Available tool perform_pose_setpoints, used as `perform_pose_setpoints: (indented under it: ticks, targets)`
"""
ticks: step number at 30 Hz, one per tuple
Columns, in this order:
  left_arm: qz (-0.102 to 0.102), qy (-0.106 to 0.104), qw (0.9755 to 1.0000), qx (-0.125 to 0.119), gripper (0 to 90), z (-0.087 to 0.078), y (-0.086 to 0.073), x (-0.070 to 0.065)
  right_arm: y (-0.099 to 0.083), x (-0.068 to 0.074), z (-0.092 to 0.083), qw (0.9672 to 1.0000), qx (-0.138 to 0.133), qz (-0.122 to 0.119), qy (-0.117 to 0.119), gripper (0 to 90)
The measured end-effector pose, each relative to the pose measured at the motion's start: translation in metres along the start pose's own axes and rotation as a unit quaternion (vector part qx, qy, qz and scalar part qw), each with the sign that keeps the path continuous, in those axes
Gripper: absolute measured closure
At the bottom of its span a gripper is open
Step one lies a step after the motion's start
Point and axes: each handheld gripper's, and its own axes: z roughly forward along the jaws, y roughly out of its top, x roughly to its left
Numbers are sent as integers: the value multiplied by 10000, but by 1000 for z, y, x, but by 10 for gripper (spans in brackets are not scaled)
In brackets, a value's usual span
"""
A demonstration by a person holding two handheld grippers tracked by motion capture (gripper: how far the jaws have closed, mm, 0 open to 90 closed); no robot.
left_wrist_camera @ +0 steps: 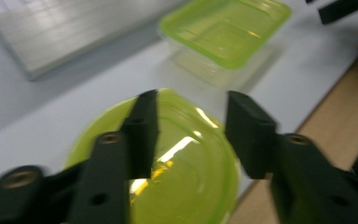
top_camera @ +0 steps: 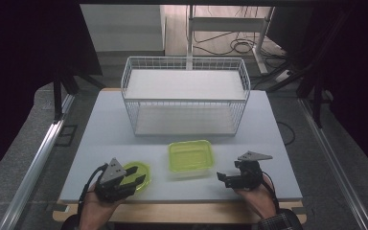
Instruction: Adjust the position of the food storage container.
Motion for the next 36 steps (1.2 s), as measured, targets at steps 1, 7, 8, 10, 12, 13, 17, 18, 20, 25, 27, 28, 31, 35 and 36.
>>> perform_pose_setpoints:
  ticks: [1,7,8,10,12,13,17,18,20,25,27,28,31,35,36]
  targets:
    - [17,-84,10000,38,653,2,1,-4,0,0,0,10000,-13,0,-2,113]
    - [206,-282,9992,184,900,8,2,-18,-1,-4,-1,10000,-4,35,-12,125]
    - [193,-309,9991,225,900,9,1,-20,-1,-4,-1,10000,11,38,-6,130]
    - [188,-301,9990,265,900,10,-1,-23,-2,-5,1,10000,73,17,6,137]
    - [148,-320,9989,309,900,10,-4,-25,-2,-5,1,10000,91,18,10,139]
    - [119,-321,9989,335,900,11,-5,-25,-2,-4,1,10000,93,16,17,142]
    - [-21,-360,9982,481,900,16,-12,-23,-2,-4,2,9999,125,-6,68,163]
    - [-71,-390,9979,518,900,19,-14,-21,-3,-4,3,9998,166,-7,140,186]
    - [-80,-383,9979,518,900,19,-14,-21,-3,-4,3,9997,182,-25,167,191]
    - [-153,-239,9985,460,900,17,-15,-15,-3,-2,5,9995,232,-45,231,203]
    - [-190,-196,9986,459,900,16,-16,-11,-3,-2,5,9994,244,-55,239,204]
    - [-206,-160,9986,461,900,16,-16,-9,-3,-1,6,9994,232,-73,238,204]
    - [-248,-93,9986,459,900,15,-17,-3,-3,-1,6,9994,225,-82,241,204]
    - [-290,17,9983,501,900,16,-17,5,-3,0,6,9994,236,-86,247,206]
    - [-312,51,9981,520,900,16,-17,8,-3,0,6,9994,237,-90,250,206]
